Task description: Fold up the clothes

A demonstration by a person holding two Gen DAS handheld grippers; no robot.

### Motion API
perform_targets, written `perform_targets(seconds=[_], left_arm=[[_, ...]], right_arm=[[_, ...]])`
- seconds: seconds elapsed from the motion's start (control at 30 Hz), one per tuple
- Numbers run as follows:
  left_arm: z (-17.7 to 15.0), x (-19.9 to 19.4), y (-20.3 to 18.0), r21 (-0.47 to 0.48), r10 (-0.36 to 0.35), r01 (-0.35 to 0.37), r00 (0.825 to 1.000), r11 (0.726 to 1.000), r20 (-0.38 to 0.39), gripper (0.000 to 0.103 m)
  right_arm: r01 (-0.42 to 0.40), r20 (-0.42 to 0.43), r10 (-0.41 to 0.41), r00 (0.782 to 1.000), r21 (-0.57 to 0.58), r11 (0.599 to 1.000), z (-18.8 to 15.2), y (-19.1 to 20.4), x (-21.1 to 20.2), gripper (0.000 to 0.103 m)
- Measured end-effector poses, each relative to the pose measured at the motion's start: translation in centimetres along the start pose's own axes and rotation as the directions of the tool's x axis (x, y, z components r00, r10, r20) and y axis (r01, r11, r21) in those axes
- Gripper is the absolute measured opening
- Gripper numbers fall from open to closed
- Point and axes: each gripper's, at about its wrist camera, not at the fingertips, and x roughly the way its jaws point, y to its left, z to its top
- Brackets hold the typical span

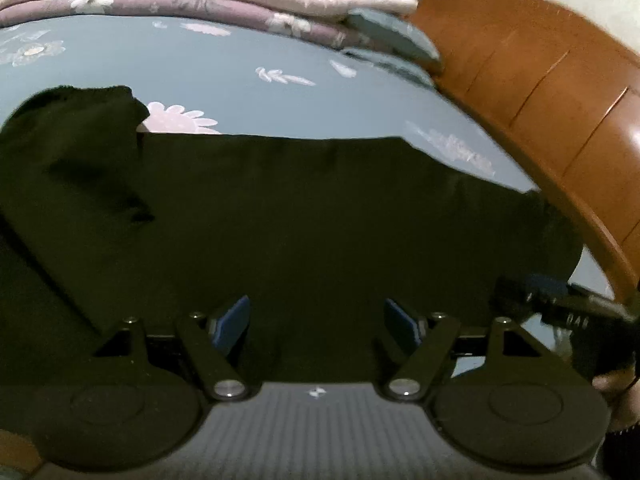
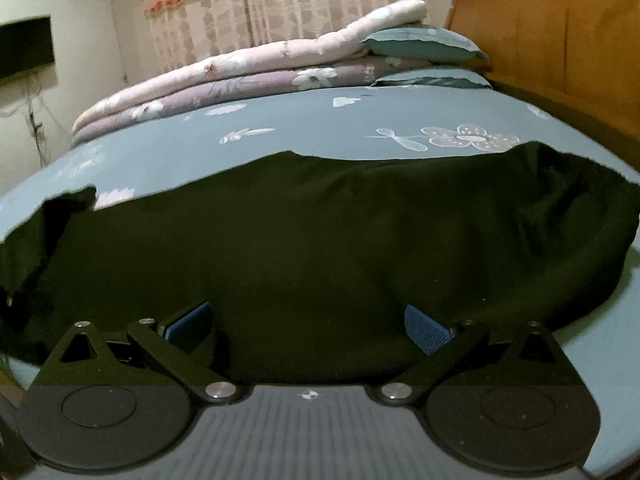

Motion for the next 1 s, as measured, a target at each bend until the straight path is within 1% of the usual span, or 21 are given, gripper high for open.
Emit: perform_targets(seconds=[0.07,0.13,0.2,0.27,0.3,0.33,0.4,0.47,0.53,0.6,0.67,0.7,0.73,0.77,0.8,0.87,0.93,1.0], left_arm=[[2.1,-0.7,-0.1,0.057,0.021,-0.021,1.000,0.998,-0.003,0.075],[5.1,-1.3,-0.5,0.115,0.045,-0.045,0.999,0.992,0.006,0.075],[8.4,-0.9,-0.6,0.148,0.083,-0.080,0.996,0.986,-0.014,0.074],[11.6,-0.1,-0.5,0.187,0.137,-0.128,0.990,0.974,-0.038,0.065],[13.0,0.7,-0.2,0.201,0.173,-0.159,0.983,0.967,-0.055,0.052],[14.2,1.7,0.1,0.213,0.214,-0.194,0.974,0.958,-0.074,0.044],[16.3,3.6,0.8,0.233,0.294,-0.262,0.949,0.937,-0.116,0.043],[17.1,5.7,1.9,0.249,0.364,-0.317,0.916,0.915,-0.170,0.043],[17.2,7.7,2.8,0.277,0.429,-0.365,0.876,0.889,-0.223,0.043],[16.9,9.3,3.3,0.314,0.485,-0.403,0.837,0.860,-0.254,0.043],[16.7,10.4,3.8,0.336,0.527,-0.435,0.806,0.835,-0.268,0.043],[16.6,10.7,4.1,0.344,0.541,-0.444,0.794,0.828,-0.277,0.043],[16.5,11.0,4.4,0.355,0.557,-0.455,0.781,0.817,-0.281,0.046],[16.4,11.2,4.7,0.369,0.576,-0.468,0.767,0.803,-0.282,0.046],[16.3,11.1,4.8,0.379,0.588,-0.475,0.759,0.794,-0.280,0.044],[16.3,10.6,5.0,0.394,0.602,-0.482,0.750,0.782,-0.276,0.033],[16.2,10.0,5.3,0.410,0.615,-0.489,0.740,0.770,-0.271,0.019],[16.1,9.4,5.5,0.426,0.629,-0.496,0.730,0.757,-0.266,0.015]], right_arm=[[-0.018,0.002,0.018,1.000,0.024,1.000,0.2,0.0,0.2,0.103],[-0.041,0.002,0.041,0.999,0.049,0.998,0.5,0.1,0.5,0.103],[-0.064,0.001,0.064,0.998,0.069,0.996,0.7,0.1,0.8,0.103],[-0.085,-0.001,0.085,0.996,0.082,0.993,0.9,0.0,1.0,0.103],[-0.095,-0.002,0.096,0.995,0.089,0.992,1.0,0.0,1.1,0.103],[-0.106,-0.003,0.106,0.994,0.095,0.990,1.1,0.0,1.2,0.103],[-0.126,-0.005,0.128,0.992,0.108,0.986,1.2,0.0,1.4,0.103],[-0.146,0.000,0.147,0.989,0.138,0.980,1.3,-0.4,1.4,0.103],[-0.163,0.006,0.164,0.986,0.166,0.973,1.3,-0.9,1.4,0.103],[-0.175,0.010,0.176,0.984,0.189,0.966,1.4,-1.2,1.4,0.103],[-0.187,0.015,0.188,0.982,0.211,0.959,1.5,-1.5,1.4,0.103],[-0.193,0.017,0.194,0.981,0.223,0.956,1.5,-1.7,1.4,0.103],[-0.193,0.017,0.194,0.981,0.224,0.955,1.5,-1.7,1.5,0.103],[-0.191,0.016,0.193,0.981,0.221,0.956,1.6,-1.6,1.5,0.103],[-0.189,0.015,0.190,0.982,0.217,0.958,1.6,-1.5,1.5,0.103],[-0.186,0.014,0.187,0.982,0.211,0.960,1.6,-1.5,1.5,0.103],[-0.186,0.013,0.188,0.982,0.213,0.959,1.6,-1.5,1.5,0.103],[-0.190,0.013,0.192,0.981,0.222,0.956,1.7,-1.7,1.4,0.103]])
